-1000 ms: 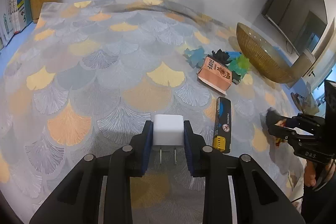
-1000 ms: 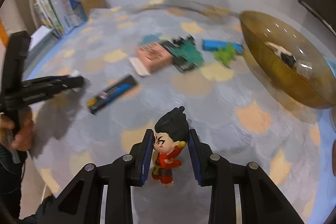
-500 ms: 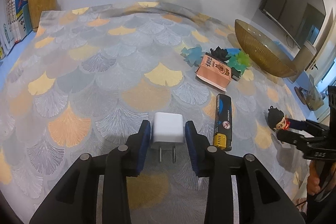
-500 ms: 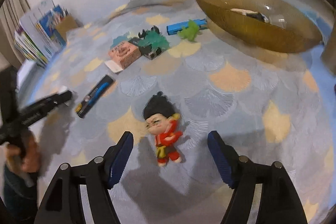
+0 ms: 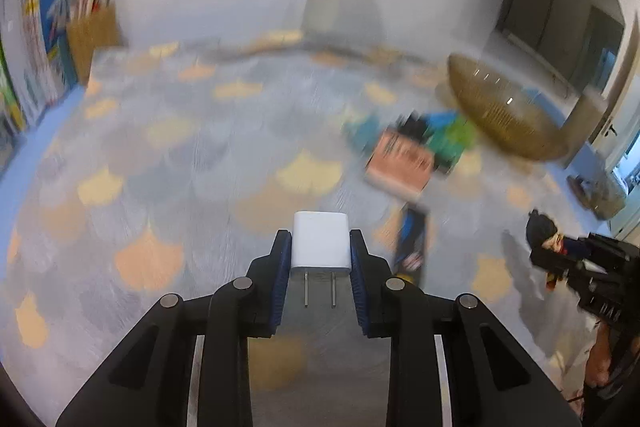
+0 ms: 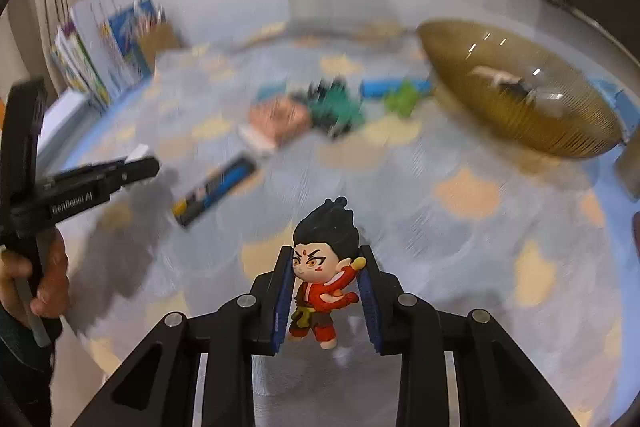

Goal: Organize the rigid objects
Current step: 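Carry the charger and figure over the amber bowl, then open both tools to drop the charger and figure into the bowl, then grasp the black-and-blue lighter with the left tool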

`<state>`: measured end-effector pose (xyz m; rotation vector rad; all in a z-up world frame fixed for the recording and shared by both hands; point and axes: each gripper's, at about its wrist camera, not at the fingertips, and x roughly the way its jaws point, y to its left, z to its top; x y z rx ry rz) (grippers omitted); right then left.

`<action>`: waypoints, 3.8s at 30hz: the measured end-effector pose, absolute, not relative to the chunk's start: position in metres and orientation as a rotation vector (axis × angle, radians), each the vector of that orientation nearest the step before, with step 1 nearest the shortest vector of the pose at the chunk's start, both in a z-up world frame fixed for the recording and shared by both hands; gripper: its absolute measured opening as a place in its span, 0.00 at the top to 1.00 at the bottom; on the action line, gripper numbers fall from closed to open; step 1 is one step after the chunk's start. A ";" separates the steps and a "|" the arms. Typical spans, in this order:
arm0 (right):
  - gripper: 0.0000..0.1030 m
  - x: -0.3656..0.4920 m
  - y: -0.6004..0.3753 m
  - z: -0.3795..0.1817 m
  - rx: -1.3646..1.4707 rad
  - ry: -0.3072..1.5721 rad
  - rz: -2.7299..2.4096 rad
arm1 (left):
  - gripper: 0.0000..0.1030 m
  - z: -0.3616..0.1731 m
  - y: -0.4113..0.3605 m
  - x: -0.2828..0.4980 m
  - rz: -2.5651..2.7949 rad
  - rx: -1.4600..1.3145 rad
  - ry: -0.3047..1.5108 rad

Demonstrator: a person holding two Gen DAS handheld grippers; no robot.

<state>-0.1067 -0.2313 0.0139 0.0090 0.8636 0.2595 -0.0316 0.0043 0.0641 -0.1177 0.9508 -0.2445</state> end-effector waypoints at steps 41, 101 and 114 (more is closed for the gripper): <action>0.39 -0.059 -0.430 0.133 0.399 0.677 -0.061 | 0.22 0.173 -0.120 0.049 -0.480 -0.219 0.751; 0.54 0.030 -0.223 -0.003 0.109 1.014 0.259 | 0.75 0.023 -0.069 -0.026 -0.381 0.105 1.014; 0.54 0.068 -0.223 -0.007 0.205 0.955 0.237 | 0.76 0.022 -0.069 -0.023 -0.386 0.087 1.014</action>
